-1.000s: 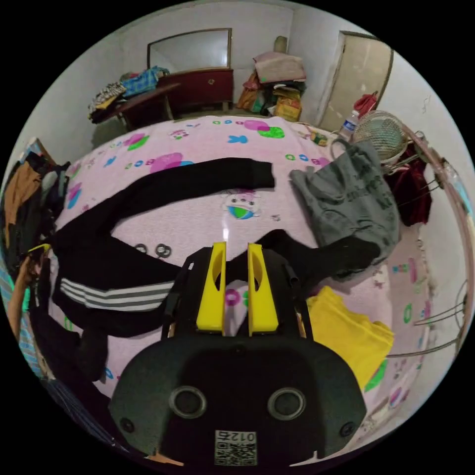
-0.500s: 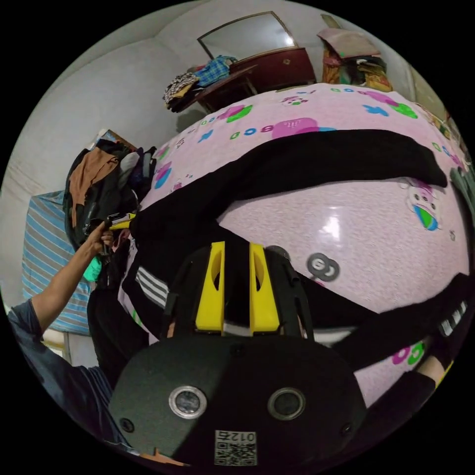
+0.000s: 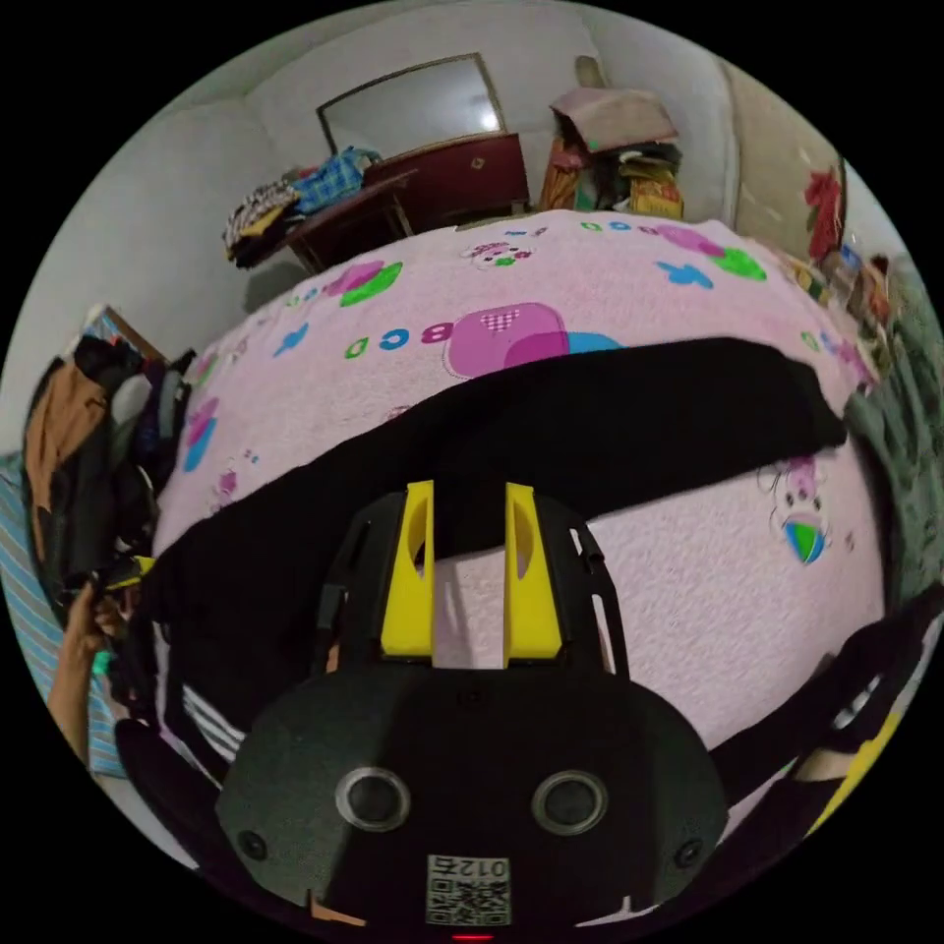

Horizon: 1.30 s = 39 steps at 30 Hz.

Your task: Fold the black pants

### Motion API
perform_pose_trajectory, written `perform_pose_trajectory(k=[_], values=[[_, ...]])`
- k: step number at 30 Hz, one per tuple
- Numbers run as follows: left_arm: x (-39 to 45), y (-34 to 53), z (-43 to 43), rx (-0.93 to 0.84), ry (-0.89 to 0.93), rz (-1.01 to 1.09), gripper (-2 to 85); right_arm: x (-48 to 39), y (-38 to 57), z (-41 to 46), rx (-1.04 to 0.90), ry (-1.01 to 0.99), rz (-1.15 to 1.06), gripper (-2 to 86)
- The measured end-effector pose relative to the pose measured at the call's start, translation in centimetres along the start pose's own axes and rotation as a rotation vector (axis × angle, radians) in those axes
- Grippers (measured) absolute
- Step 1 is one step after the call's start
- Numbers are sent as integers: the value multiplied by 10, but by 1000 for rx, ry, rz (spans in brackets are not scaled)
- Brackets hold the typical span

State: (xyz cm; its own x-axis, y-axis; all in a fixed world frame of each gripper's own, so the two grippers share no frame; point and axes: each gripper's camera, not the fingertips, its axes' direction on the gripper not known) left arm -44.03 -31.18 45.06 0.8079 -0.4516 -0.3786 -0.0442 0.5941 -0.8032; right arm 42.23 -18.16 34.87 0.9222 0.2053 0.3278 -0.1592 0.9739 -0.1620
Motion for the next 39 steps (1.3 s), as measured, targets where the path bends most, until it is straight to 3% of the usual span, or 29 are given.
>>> perform_pose_trajectory(k=[5,8,14,20,22,24,26,30,33,36,39], values=[[35,4,25,14,-185,105,130,-14,-9,25,-53,70,-103,92],[48,9,32,49,-205,153,101,-10,-9,28,-48,51,-47,10],[79,0,31,123,-299,305,70,8,-25,31,-74,-86,88,-8],[99,-29,-3,323,-483,386,61,1,-64,0,157,-172,99,-8],[97,-45,3,273,-545,367,58,-10,-77,3,176,-73,91,-5],[87,-59,12,202,-514,290,53,-13,-86,16,80,-105,114,-4],[84,-56,8,266,-532,245,45,-18,-85,18,74,-115,115,-3],[88,-33,4,265,-375,317,29,-45,-57,15,-11,-164,-122,-7],[100,7,26,118,-244,450,12,-57,-13,8,-108,-197,-271,-9],[110,36,42,59,-256,518,6,-58,31,2,-248,-223,-333,-10],[116,63,76,-83,-404,592,0,-51,66,-1,-334,-124,-333,-9]])
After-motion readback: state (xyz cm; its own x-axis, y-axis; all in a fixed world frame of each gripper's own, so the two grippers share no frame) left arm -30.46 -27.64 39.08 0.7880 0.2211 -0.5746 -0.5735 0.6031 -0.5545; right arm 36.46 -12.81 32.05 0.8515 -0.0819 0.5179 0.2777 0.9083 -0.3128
